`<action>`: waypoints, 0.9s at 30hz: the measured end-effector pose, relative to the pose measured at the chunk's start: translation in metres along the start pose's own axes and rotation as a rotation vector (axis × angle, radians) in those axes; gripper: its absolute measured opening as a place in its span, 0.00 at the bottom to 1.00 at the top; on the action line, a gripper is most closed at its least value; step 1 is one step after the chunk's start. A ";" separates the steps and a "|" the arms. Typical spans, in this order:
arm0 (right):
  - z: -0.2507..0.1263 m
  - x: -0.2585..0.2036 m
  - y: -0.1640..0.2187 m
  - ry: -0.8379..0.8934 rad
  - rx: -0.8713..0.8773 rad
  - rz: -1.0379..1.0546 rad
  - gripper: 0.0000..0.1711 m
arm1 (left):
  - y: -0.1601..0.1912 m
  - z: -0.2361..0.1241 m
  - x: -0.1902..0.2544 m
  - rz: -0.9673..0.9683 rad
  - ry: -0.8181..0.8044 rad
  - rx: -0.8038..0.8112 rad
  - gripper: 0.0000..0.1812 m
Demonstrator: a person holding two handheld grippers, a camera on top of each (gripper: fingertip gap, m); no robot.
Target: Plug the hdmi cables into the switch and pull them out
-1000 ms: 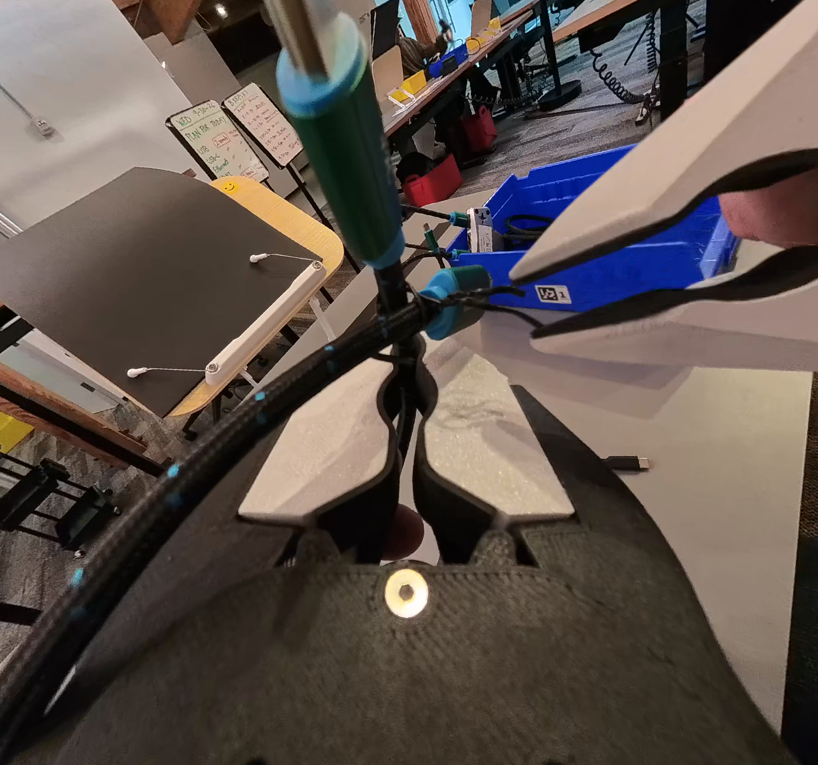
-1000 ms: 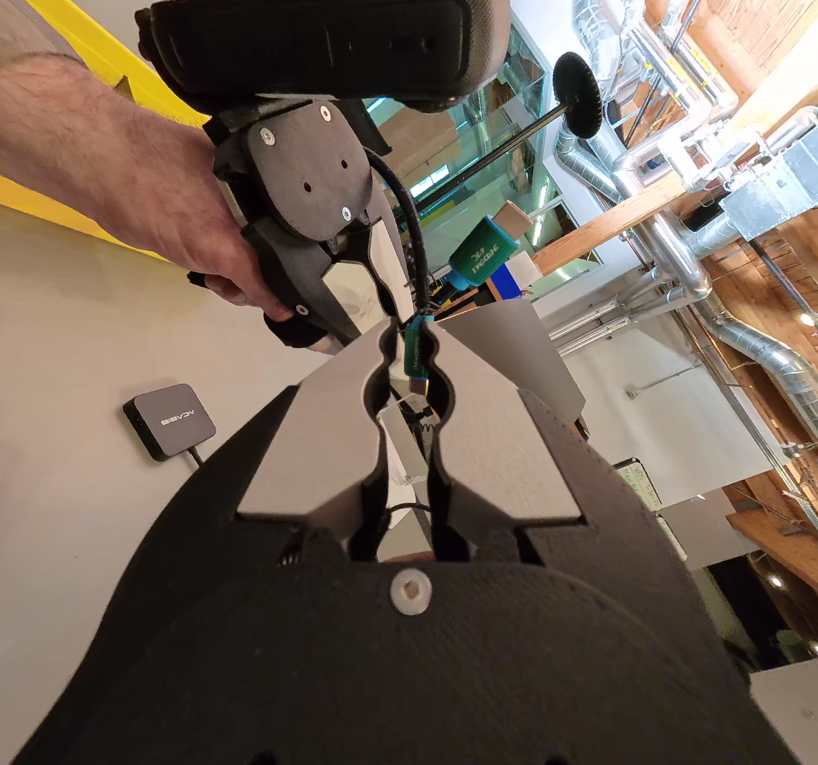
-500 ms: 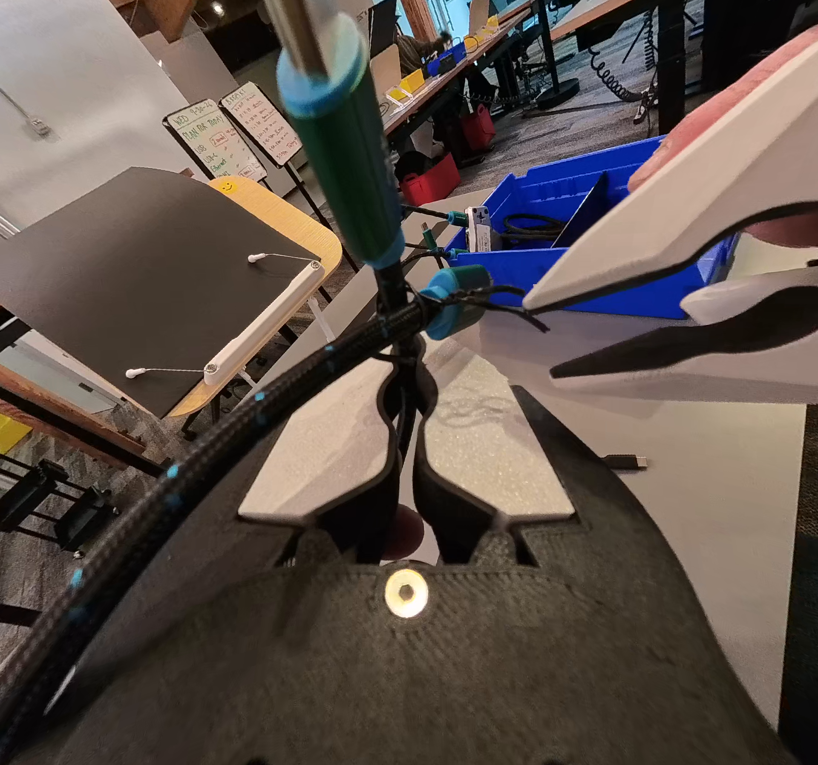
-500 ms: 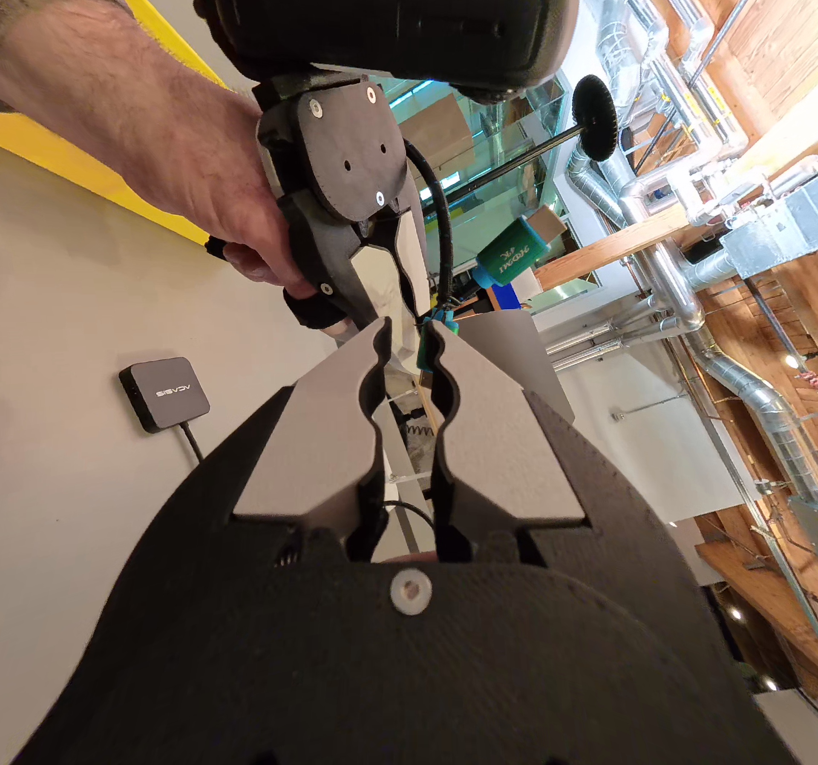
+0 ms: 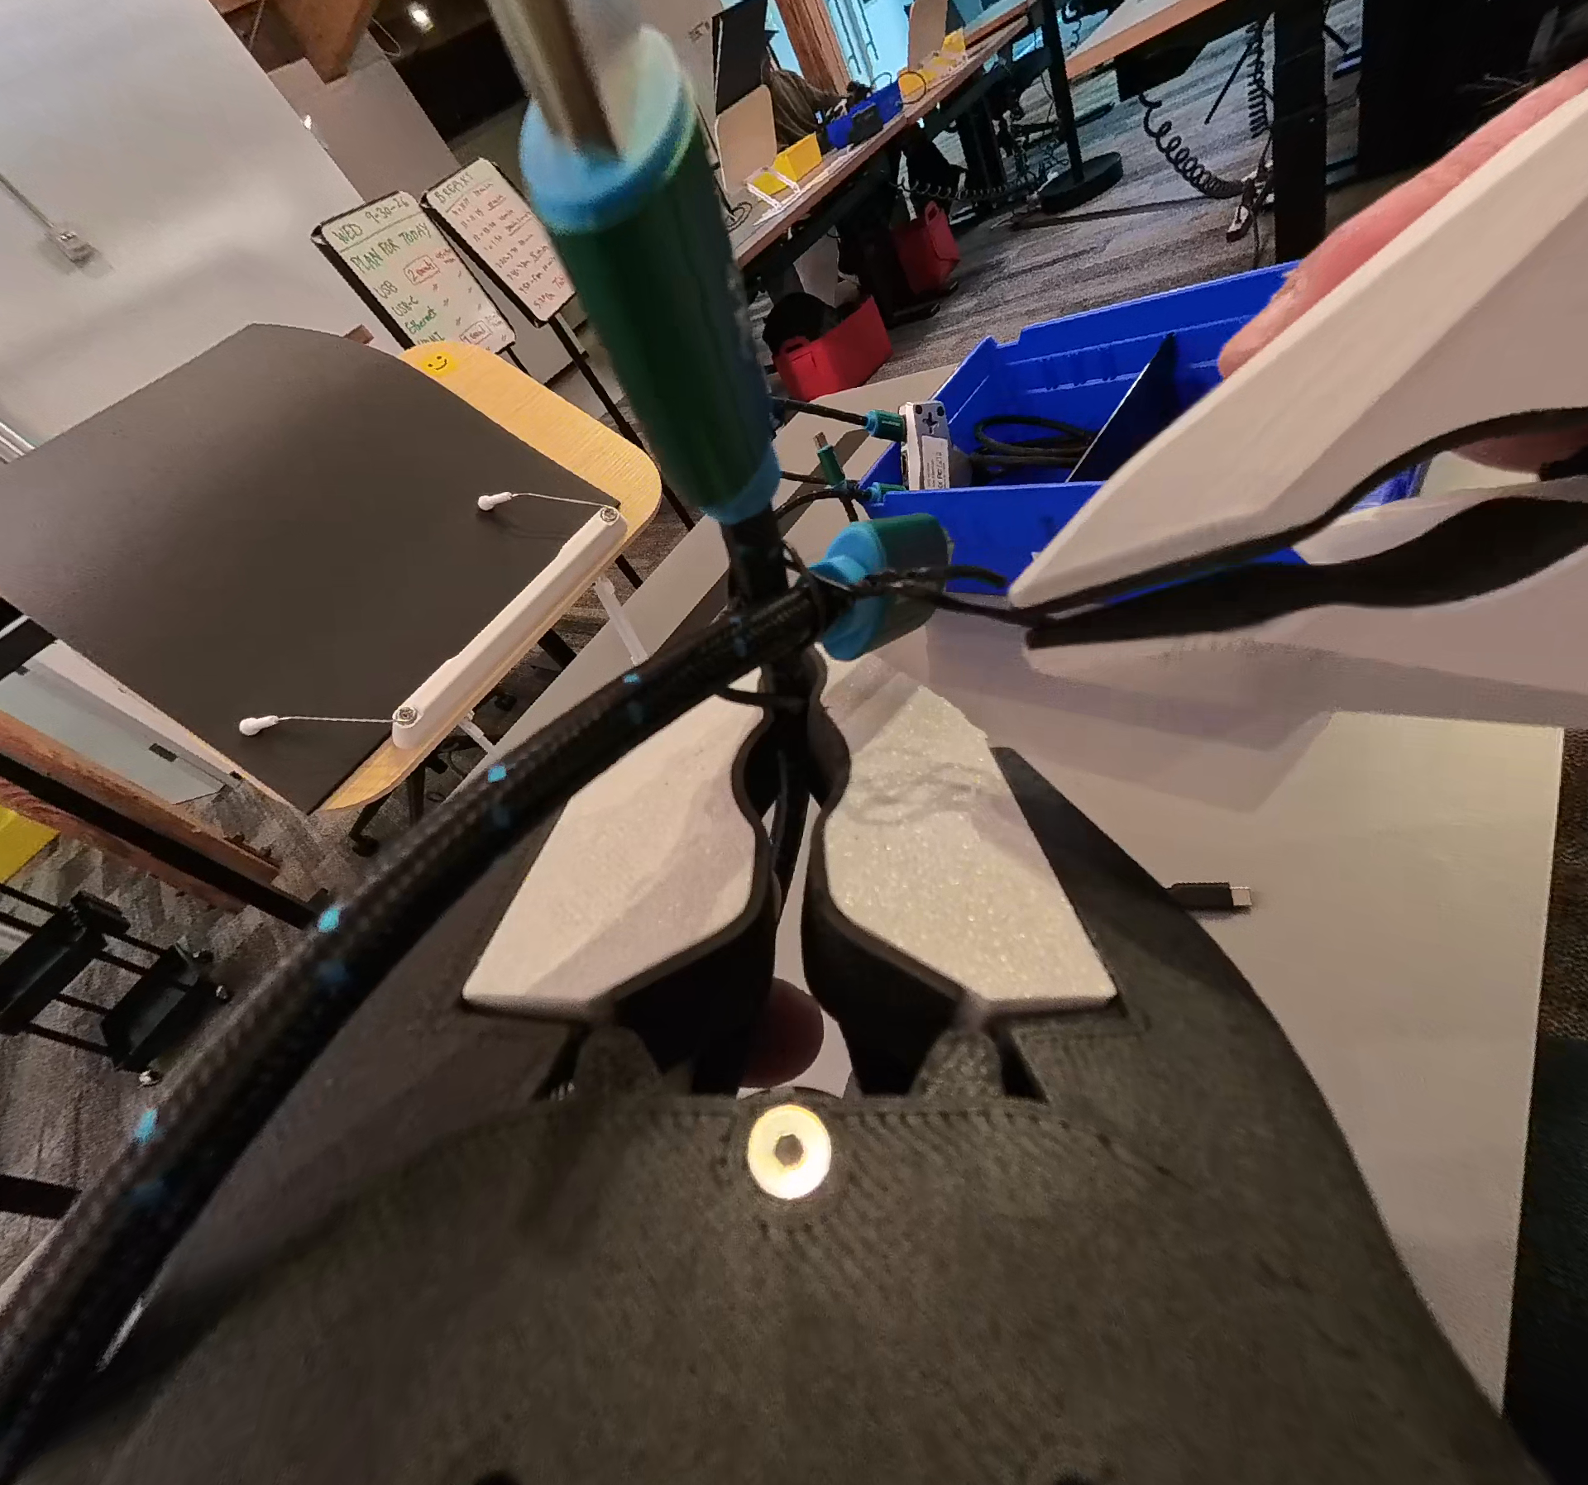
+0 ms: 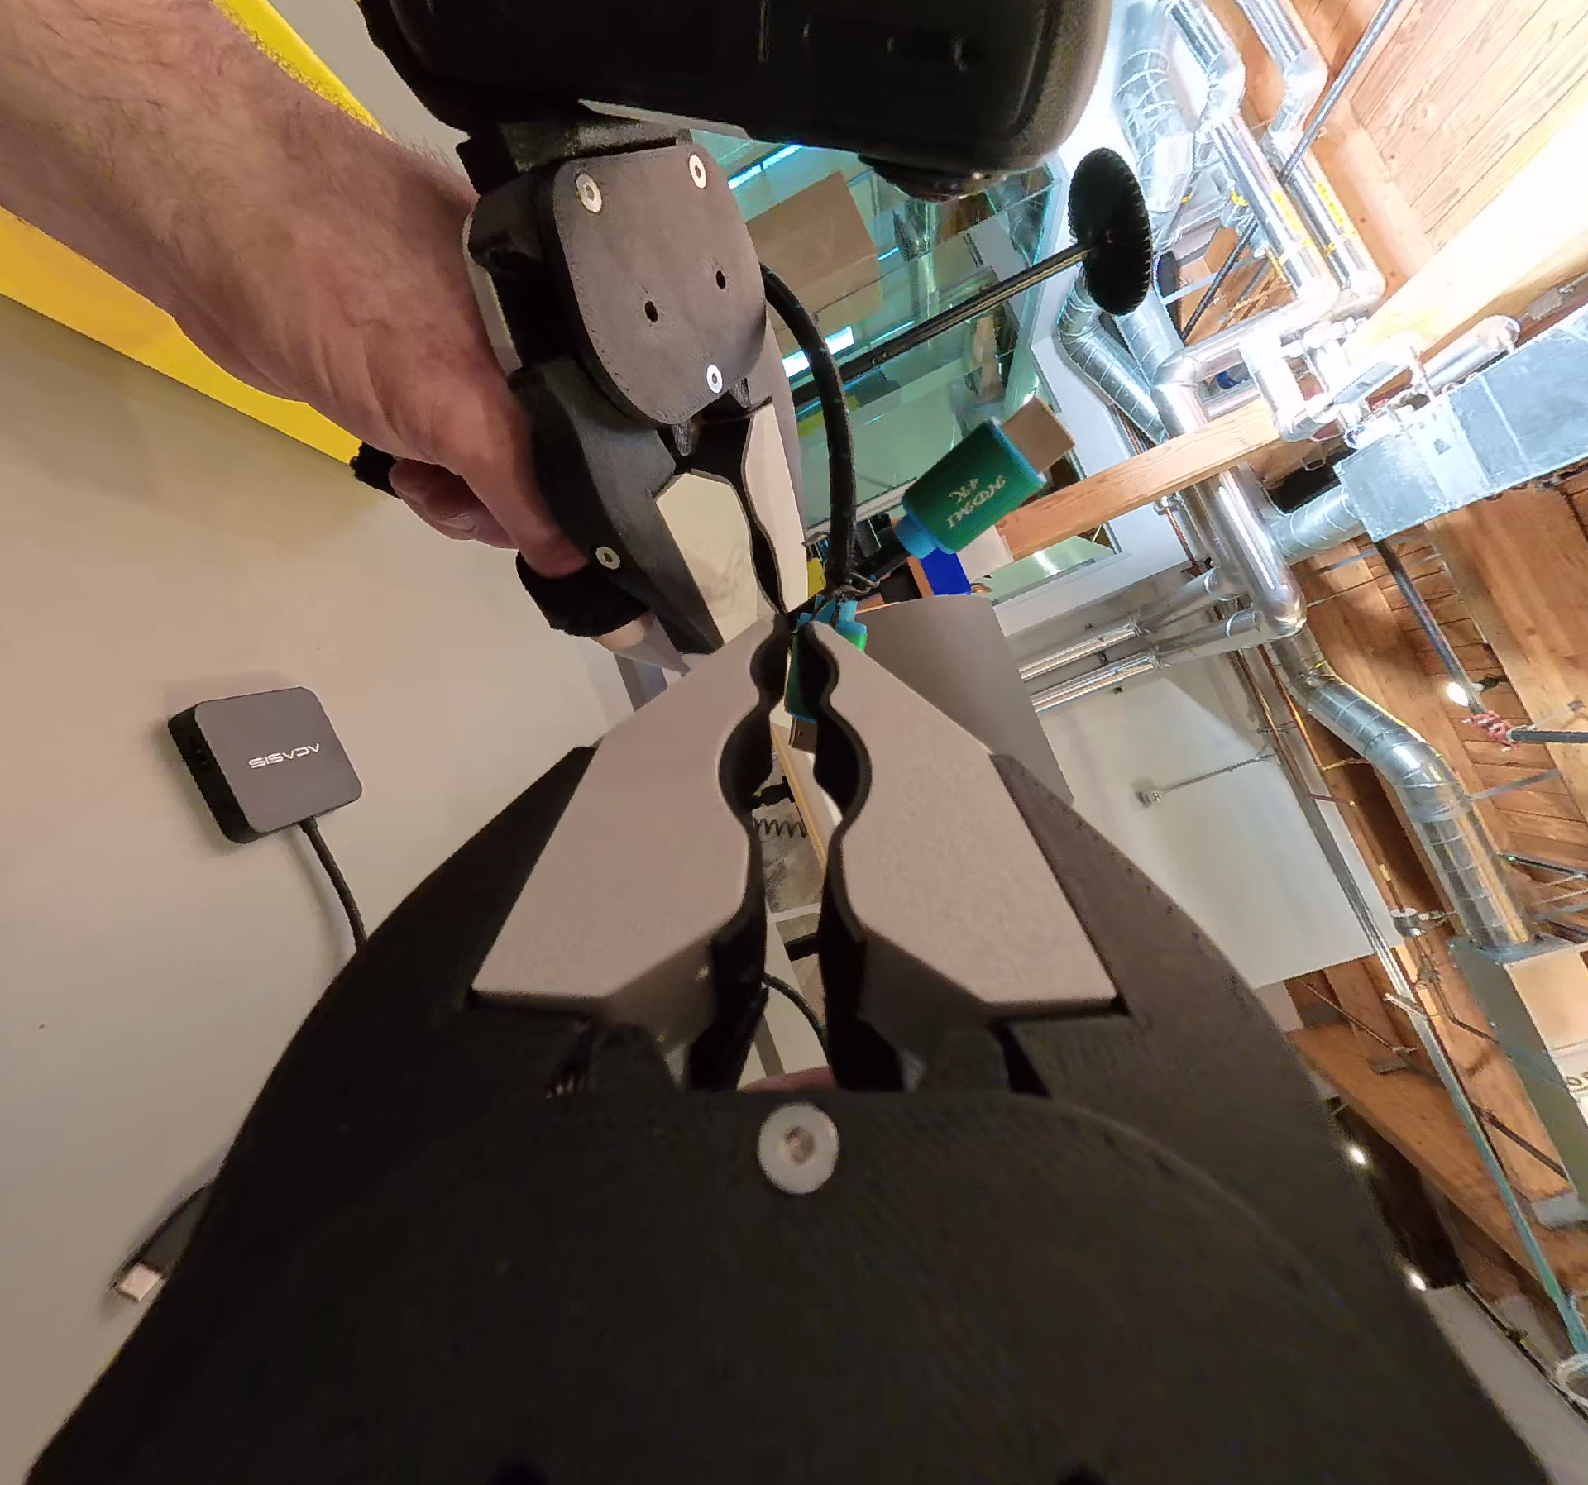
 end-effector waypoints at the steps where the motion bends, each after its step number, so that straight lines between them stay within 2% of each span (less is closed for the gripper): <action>1: 0.000 0.001 0.000 -0.002 0.001 0.006 0.00 | 0.000 0.000 0.000 -0.002 0.001 0.000 0.00; 7: -0.003 0.005 -0.003 -0.036 0.026 0.069 0.00 | 0.002 0.001 0.001 0.025 -0.005 -0.008 0.00; 14: -0.005 0.016 -0.007 -0.077 0.075 0.251 0.00 | 0.003 0.002 0.009 0.138 -0.031 -0.025 0.00; 22: -0.008 0.034 0.011 -0.069 0.064 0.531 0.00 | 0.003 0.002 0.011 0.164 -0.019 -0.001 0.00; 27: -0.005 0.035 0.021 -0.086 0.015 0.597 0.00 | 0.003 0.002 0.012 0.159 0.001 0.015 0.00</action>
Point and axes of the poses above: each gripper's, where its closed fingertips meet, z out along the fingers, y out of its underside, x = y × z across the jaws, the point moved 10 cm from there along -z, back along the fingers, and after that the axes turned 3 degrees about z, right-handed, at the moved point
